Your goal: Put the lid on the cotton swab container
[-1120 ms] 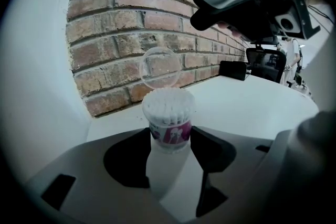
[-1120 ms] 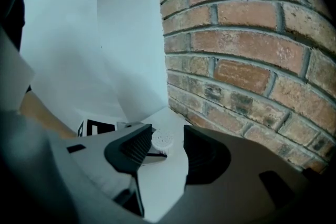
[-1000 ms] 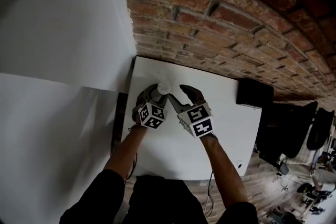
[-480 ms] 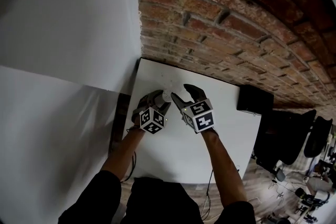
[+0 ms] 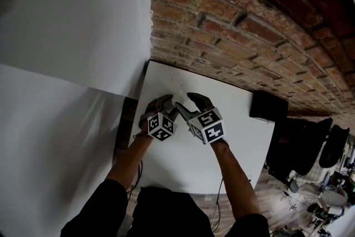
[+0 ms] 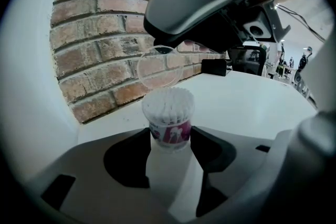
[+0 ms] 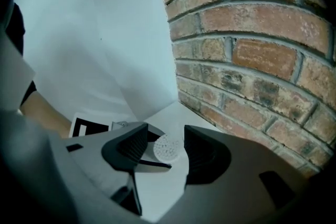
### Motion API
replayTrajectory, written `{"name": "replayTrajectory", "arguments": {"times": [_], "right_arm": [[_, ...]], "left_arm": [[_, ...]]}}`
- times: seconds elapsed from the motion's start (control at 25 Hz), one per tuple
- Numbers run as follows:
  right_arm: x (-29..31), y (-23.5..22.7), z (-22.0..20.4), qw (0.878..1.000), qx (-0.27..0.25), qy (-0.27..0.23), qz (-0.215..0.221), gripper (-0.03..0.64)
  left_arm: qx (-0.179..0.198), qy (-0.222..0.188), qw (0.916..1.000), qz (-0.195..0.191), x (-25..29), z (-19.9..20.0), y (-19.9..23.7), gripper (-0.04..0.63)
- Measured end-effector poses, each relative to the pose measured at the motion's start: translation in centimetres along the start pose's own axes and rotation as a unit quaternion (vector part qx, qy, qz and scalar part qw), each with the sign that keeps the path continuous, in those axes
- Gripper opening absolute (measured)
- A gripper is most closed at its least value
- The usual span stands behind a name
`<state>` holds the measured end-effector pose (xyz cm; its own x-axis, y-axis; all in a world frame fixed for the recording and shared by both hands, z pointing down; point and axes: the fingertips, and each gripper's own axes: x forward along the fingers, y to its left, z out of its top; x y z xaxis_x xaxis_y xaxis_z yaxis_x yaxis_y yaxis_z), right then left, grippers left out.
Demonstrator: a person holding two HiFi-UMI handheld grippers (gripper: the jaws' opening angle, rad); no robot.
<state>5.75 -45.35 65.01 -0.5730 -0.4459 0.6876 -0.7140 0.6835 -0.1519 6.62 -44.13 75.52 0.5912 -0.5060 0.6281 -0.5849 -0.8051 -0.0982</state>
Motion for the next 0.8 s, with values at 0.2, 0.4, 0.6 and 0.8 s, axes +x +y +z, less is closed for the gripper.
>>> {"name": "replayTrajectory", "arguments": {"times": [0.2, 0.4, 0.6, 0.8], "right_arm": [[0.5, 1.7, -1.2, 1.0, -0.007, 0.018, 0.023, 0.227], [0.9, 2.2, -2.0, 0.999, 0.003, 0.026, 0.033, 0.222], [0.8, 2.3, -2.4, 0.999, 0.012, 0.033, 0.037, 0.169], [0.7, 1.7, -2.2, 0.999, 0.013, 0.031, 0.027, 0.073]], "left_arm": [[0.002, -0.002, 1.0, 0.003, 0.0, 0.1, 0.0, 0.249], [0.001, -0.002, 1.0, 0.005, 0.0, 0.1, 0.1, 0.249], [0.001, 0.003, 1.0, 0.007, 0.1, 0.0, 0.0, 0.249], [0.001, 0.008, 0.9999, 0.008, 0.2, -0.1, 0.0, 0.249]]}}
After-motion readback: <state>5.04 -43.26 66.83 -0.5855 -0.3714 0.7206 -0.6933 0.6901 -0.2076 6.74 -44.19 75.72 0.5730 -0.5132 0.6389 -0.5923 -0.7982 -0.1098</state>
